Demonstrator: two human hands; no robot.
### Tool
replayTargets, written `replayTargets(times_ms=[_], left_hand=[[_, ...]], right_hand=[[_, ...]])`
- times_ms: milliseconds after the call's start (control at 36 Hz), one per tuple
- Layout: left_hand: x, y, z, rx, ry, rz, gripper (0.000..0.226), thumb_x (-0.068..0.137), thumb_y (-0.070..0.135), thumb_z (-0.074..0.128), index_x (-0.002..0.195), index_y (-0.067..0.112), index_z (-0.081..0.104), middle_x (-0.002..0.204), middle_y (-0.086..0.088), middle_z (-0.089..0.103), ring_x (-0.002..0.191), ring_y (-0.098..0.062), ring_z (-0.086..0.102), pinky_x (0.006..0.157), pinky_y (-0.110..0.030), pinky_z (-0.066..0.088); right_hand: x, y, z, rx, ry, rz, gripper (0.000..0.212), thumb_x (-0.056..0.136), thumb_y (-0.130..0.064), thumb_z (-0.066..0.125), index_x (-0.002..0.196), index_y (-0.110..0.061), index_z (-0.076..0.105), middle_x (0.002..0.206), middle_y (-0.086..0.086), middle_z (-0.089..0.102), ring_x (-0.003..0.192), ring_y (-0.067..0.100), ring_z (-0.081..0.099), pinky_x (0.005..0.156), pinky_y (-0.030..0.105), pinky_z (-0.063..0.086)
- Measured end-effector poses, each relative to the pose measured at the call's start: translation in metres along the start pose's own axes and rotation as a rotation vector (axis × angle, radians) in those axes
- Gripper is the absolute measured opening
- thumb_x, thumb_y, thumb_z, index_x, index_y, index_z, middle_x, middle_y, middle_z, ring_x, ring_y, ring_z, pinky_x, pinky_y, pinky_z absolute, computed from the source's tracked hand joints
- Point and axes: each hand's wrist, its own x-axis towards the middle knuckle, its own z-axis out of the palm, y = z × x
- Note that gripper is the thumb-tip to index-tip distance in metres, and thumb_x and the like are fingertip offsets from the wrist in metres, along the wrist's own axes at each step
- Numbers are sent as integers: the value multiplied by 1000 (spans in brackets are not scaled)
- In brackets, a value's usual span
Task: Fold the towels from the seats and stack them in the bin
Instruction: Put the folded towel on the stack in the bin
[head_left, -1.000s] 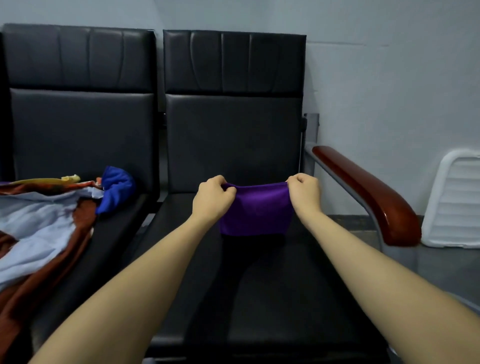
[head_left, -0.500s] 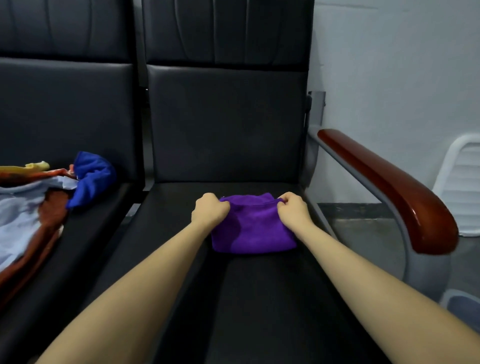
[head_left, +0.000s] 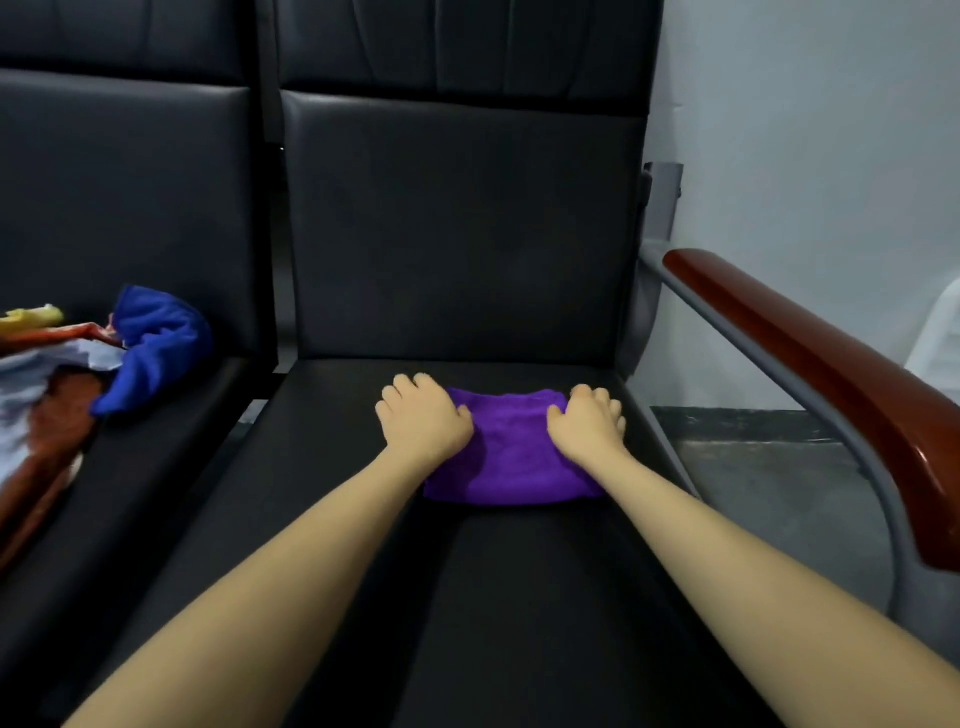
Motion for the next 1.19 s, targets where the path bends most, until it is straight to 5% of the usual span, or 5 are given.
replayTargets(times_ms=[250, 528, 611, 750, 1194], left_hand=[[-14, -6, 15, 64, -81, -129, 61, 94, 50, 44, 130, 1, 42, 134, -17, 44, 125, -33, 41, 103, -38, 30], [-34, -5, 23, 153, 46, 40, 23, 100, 25, 40, 113, 8, 46, 118, -10, 58, 110, -28, 54, 92, -35, 35], [-36, -6, 13, 87, 43, 69, 23, 101, 25, 38, 114, 7, 41, 116, -10, 60, 104, -29, 61, 82, -34, 37], [-46, 0, -15, 32, 114, 123, 30, 102, 33, 34, 115, 6, 38, 113, -10, 60, 97, -29, 63, 68, -33, 37], [-105, 128, -113, -100, 407, 468, 38, 101, 37, 33, 120, 4, 38, 107, -10, 62, 90, -33, 64, 64, -35, 36]], right_hand=[[-14, 4, 10, -167, 24, 106, 79, 90, -62, 44, 138, 1, 36, 140, 18, 37, 129, 31, 35, 107, 40, 29], [-43, -6, 9, -130, 4, -23, 49, 98, -42, 43, 133, -8, 40, 133, 13, 49, 123, 29, 45, 101, 40, 33], [-54, -9, 0, 31, 0, -48, 38, 100, -36, 42, 128, -10, 36, 116, 11, 61, 102, 27, 60, 76, 38, 43], [-72, -17, -23, 141, 132, -106, 34, 101, -36, 40, 121, -9, 36, 108, 11, 64, 95, 29, 63, 68, 34, 42], [-121, 30, -184, 187, 582, -180, 38, 101, -35, 37, 124, -5, 35, 110, 16, 63, 97, 37, 62, 70, 37, 44]])
